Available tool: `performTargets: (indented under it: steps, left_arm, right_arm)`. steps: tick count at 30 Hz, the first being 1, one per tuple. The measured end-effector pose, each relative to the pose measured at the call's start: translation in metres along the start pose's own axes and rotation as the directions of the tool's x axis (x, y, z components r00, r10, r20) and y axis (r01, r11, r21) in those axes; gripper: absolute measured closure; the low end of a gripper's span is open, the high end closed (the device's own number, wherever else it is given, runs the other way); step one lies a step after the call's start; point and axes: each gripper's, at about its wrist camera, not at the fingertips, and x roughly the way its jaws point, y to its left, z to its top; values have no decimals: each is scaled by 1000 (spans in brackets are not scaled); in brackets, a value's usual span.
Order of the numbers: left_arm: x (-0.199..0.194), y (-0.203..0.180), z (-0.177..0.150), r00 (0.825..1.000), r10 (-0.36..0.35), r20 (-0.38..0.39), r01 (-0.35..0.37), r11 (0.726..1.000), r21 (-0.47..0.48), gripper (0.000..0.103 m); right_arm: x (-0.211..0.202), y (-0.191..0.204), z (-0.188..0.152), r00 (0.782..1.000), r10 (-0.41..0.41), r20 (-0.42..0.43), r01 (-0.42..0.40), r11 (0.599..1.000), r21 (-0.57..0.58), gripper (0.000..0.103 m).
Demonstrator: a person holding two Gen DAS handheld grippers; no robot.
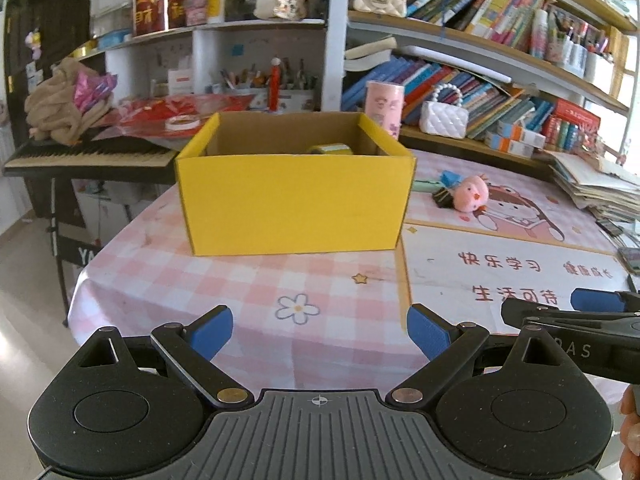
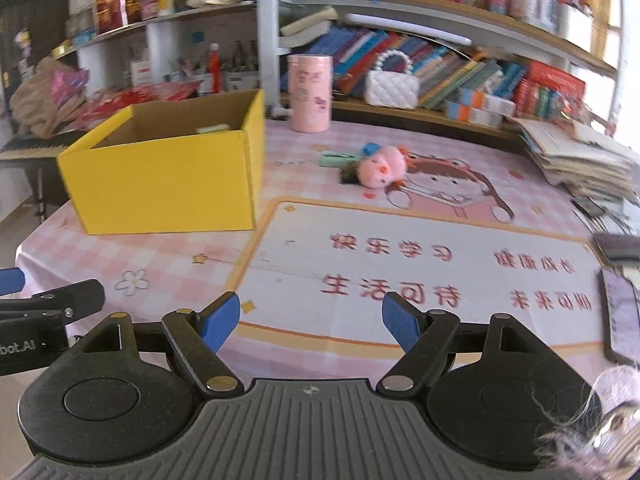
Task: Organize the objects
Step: 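Withdraw both tools from the box toward the pink plush and clips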
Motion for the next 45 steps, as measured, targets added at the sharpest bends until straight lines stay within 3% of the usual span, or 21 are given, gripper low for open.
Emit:
performTargets:
  steps: [15, 30, 45]
  left_arm:
    - [28, -52, 17, 994, -108, -22, 110, 989, 97, 7]
    - [59, -99, 39, 990, -143, -14, 143, 982, 121, 7]
    - [118, -168, 73, 987, -158, -5, 157, 977, 144, 11]
  right_arm:
    - [5, -49, 1, 996, -83, -25, 85, 993, 86, 25]
    - [38, -92, 28, 996, -87, -23, 88, 993, 74, 25]
    - [90, -167, 76, 997, -80, 10, 78, 991, 110, 25]
